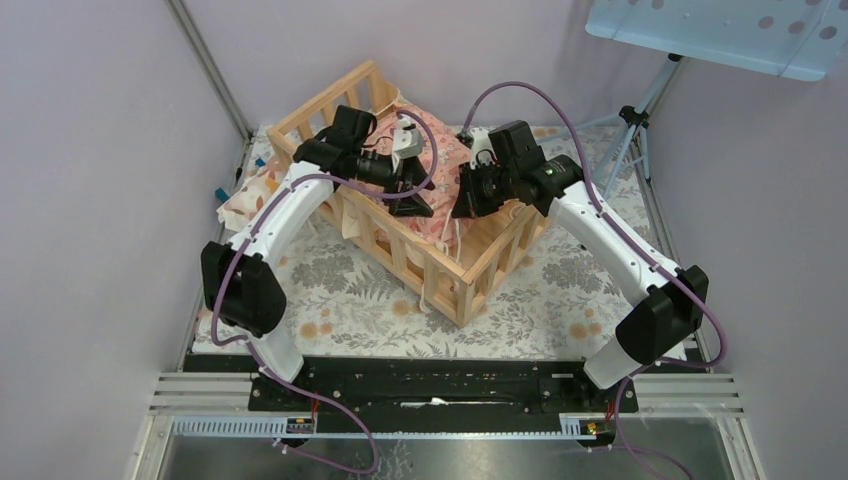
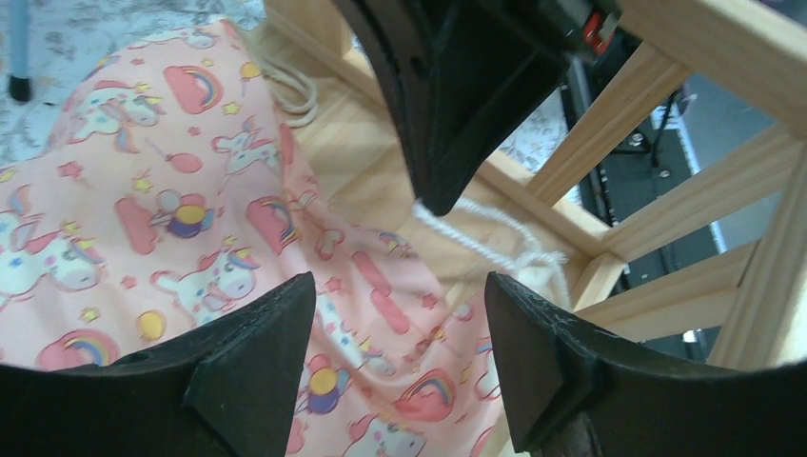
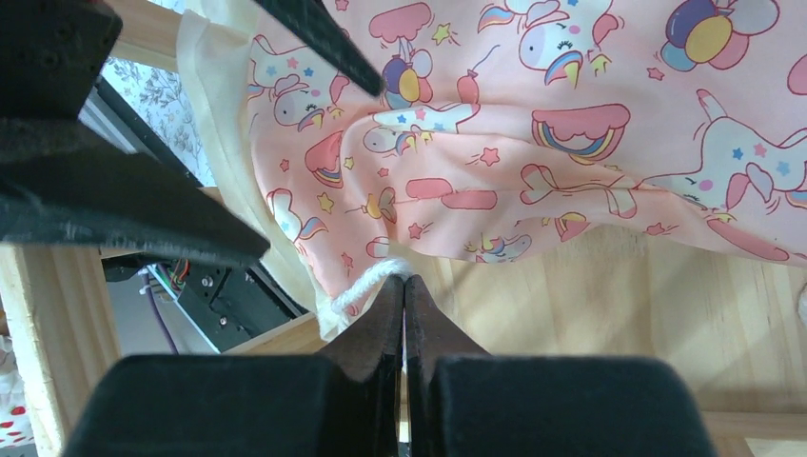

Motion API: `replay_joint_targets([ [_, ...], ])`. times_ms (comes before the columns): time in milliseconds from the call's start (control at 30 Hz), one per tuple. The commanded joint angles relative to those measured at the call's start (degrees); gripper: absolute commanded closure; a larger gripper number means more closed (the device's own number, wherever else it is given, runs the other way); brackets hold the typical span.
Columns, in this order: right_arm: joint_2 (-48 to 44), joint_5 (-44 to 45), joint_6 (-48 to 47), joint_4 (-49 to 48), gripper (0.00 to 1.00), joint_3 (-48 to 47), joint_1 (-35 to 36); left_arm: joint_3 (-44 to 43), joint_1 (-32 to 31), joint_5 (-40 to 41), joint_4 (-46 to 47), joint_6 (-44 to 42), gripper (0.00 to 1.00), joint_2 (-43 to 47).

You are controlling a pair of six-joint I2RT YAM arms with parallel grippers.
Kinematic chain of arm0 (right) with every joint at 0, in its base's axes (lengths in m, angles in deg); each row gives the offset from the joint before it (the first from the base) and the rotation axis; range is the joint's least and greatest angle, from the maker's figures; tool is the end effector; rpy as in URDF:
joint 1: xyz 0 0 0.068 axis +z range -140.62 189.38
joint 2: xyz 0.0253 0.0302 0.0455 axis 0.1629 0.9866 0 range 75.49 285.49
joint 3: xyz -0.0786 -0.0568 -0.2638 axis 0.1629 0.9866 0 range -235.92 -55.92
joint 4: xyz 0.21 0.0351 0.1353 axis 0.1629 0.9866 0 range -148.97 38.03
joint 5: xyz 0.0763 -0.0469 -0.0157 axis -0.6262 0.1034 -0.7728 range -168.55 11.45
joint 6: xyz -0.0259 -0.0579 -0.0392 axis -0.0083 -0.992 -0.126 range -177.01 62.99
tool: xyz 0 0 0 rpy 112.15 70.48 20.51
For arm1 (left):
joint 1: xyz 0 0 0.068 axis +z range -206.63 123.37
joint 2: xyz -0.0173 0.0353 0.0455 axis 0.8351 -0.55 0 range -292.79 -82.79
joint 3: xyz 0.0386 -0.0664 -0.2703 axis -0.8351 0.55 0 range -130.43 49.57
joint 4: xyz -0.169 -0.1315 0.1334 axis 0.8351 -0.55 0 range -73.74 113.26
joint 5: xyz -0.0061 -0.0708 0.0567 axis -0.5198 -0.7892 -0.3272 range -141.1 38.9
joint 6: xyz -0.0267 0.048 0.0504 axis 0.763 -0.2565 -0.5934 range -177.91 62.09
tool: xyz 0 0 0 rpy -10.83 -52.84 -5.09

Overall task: Set up the pet bed
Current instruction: Cross the ropes on the bed frame.

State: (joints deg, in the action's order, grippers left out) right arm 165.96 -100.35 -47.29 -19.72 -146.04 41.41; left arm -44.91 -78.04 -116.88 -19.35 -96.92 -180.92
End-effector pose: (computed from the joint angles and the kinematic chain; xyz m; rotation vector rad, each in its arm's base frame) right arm 0.2925 0.2105 0.3603 -0.6564 2.2395 0.8080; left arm 0.3199 -0.1867 0.3561 1.4432 1.4556 -1.1461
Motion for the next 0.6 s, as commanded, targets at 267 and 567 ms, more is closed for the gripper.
replay_joint_targets([
  [267,-1.70,2.20,1.09,-3.76,1.00,0.04,-0.13,-3.76,-6.27,-3.45,-4.19,7.66,0.28,-2.48],
  [567,-1.84,1.97,1.15,-4.04,1.00,0.12,-0.13,-3.20,-6.88,-2.74,-4.17,8.83,0.28,-3.43],
])
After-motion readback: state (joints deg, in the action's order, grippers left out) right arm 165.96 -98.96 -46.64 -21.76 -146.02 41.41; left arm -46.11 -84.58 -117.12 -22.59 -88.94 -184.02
